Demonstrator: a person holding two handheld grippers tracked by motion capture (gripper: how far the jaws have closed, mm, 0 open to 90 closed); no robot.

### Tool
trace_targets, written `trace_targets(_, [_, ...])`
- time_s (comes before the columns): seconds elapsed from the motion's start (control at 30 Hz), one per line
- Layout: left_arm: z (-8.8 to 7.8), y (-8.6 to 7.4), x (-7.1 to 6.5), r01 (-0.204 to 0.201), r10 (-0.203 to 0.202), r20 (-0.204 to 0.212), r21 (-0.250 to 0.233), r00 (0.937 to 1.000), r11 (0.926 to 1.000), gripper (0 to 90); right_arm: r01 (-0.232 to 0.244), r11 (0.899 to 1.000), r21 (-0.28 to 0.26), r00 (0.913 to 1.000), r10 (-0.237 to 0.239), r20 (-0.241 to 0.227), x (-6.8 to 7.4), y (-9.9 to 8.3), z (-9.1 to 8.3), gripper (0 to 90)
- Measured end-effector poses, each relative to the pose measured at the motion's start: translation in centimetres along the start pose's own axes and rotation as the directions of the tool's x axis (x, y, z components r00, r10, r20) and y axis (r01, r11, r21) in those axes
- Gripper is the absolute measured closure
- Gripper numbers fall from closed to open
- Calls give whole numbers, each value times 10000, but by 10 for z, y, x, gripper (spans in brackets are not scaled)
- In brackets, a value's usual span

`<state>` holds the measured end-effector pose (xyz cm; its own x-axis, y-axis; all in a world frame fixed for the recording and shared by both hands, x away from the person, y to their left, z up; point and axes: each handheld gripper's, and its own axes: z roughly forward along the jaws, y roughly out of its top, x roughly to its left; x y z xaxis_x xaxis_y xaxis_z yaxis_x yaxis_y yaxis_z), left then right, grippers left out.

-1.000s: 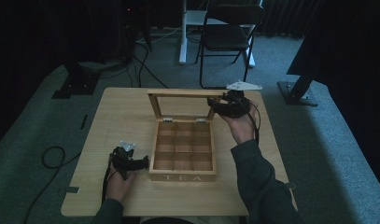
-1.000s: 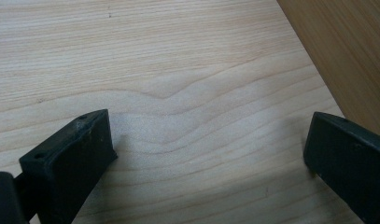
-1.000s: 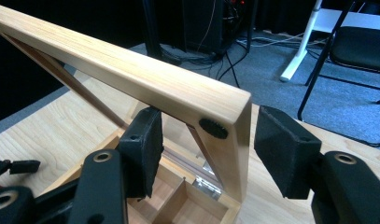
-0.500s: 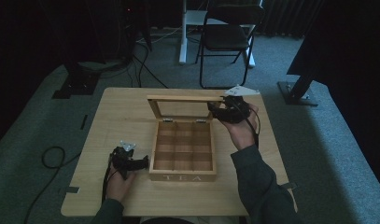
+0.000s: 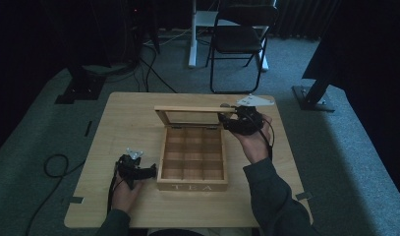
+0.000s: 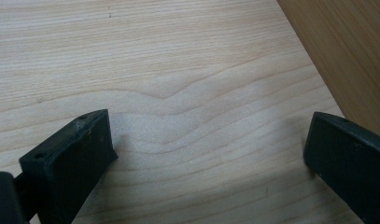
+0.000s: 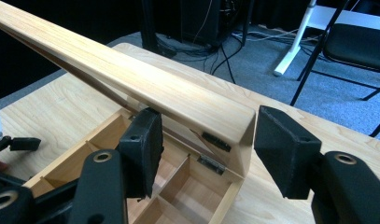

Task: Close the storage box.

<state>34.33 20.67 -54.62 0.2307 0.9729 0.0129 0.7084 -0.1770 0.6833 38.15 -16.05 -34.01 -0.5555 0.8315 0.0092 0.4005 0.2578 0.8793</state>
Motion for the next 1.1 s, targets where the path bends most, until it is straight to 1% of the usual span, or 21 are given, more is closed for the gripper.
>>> trace_targets(0.23, [0, 0, 0, -13, 13, -5, 2, 10000, 10000, 16, -37, 10000, 33, 9998, 38, -169, 2, -8, -2, 405])
trace_targets(0.53, [0, 0, 0, -14, 14, -5, 1, 10000, 10000, 16, 86, 9999, 92, 9999, -85, -117, 7, -13, -6, 404])
trace_targets(1.1, [0, 0, 0, -20, 20, -13, -1, 10000, 10000, 16, 117, 9998, 186, 9996, -112, -248, 11, -23, -11, 398])
